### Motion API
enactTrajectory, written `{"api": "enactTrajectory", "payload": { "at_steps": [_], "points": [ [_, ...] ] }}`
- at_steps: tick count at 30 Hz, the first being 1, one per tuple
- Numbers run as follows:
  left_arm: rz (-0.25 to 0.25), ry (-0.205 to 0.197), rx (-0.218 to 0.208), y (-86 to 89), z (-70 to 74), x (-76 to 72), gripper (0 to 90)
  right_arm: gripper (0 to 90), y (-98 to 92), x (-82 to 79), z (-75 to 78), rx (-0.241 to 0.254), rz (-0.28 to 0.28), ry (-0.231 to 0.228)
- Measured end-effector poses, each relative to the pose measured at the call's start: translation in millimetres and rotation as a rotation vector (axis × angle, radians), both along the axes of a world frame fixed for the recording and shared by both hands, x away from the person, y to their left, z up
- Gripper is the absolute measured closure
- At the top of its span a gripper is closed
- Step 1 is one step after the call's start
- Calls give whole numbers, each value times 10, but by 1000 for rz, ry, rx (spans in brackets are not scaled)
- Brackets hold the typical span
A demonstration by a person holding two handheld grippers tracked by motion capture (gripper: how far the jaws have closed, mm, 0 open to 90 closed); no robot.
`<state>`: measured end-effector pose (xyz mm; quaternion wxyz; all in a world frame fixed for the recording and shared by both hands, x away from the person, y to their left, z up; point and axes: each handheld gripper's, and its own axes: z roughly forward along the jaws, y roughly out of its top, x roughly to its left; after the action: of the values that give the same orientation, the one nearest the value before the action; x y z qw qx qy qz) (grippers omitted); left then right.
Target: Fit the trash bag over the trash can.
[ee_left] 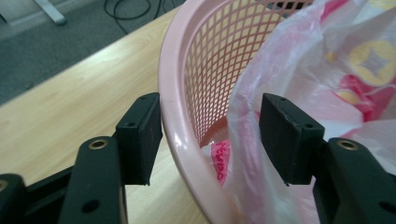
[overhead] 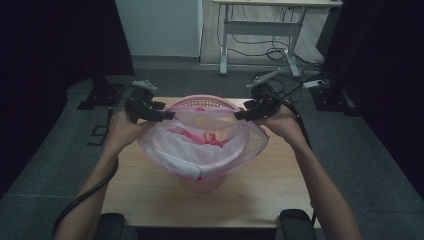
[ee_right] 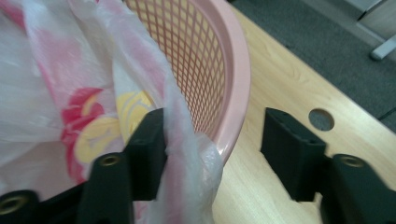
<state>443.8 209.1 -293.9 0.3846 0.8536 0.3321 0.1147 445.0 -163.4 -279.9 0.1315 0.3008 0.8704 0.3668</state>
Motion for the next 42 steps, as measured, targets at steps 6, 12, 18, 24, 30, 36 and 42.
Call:
{"api": "enactTrajectory", "payload": {
  "at_steps": [6,12,18,24,30,36,42],
  "points": [
    [-36,-19,1,31,145,-44,608,612,7,-101,69,-35,89,13],
    [-27,-69,23,22,208,31,848,853,96,-3,105,-92,65,-64],
    [43,-104,79,15,186,240,872,838,199,239,71,-96,18,-150],
    [70,-62,78,10,42,439,871,826,237,458,-90,-115,-18,-111],
    [51,-19,46,28,-81,516,873,840,217,588,-186,-117,-22,-61],
    [15,36,10,53,-157,604,875,850,172,740,-271,-45,-35,31],
    [-11,69,7,8,-234,648,880,854,184,861,-420,-17,-32,100]
  ]
}}
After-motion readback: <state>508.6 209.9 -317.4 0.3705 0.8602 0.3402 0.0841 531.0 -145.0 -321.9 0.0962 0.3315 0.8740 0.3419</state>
